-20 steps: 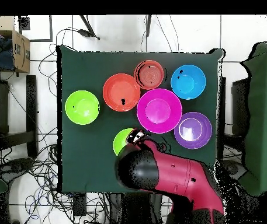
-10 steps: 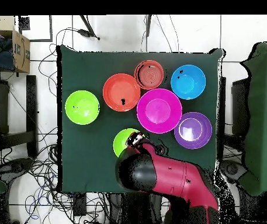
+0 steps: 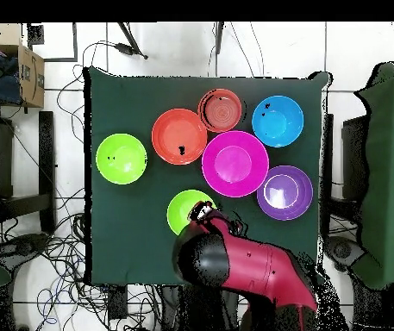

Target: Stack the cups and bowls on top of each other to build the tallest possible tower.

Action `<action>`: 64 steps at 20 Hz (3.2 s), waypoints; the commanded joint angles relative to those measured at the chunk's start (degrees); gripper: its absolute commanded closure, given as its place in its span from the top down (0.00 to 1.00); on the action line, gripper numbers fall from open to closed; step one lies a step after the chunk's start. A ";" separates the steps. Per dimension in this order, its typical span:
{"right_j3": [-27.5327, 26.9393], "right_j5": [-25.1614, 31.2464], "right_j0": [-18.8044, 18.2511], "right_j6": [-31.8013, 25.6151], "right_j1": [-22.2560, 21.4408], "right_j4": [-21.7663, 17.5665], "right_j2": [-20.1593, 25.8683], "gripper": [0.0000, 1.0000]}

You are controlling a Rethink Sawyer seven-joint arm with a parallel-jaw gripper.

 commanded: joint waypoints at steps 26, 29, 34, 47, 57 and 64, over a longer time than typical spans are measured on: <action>6.48 -25.26 7.09 9.18 20.31 -0.46 -5.11 1.00; 6.61 -27.66 6.94 9.28 22.53 -0.41 -5.36 1.00; 6.92 -30.01 5.51 9.18 25.07 -0.70 -4.24 1.00; 6.36 -36.61 4.63 9.74 28.98 -0.71 -3.11 1.00; 5.76 -37.36 2.76 9.82 33.95 -0.61 -1.09 1.00; 5.46 -38.69 2.35 9.82 35.59 -0.59 -0.83 1.00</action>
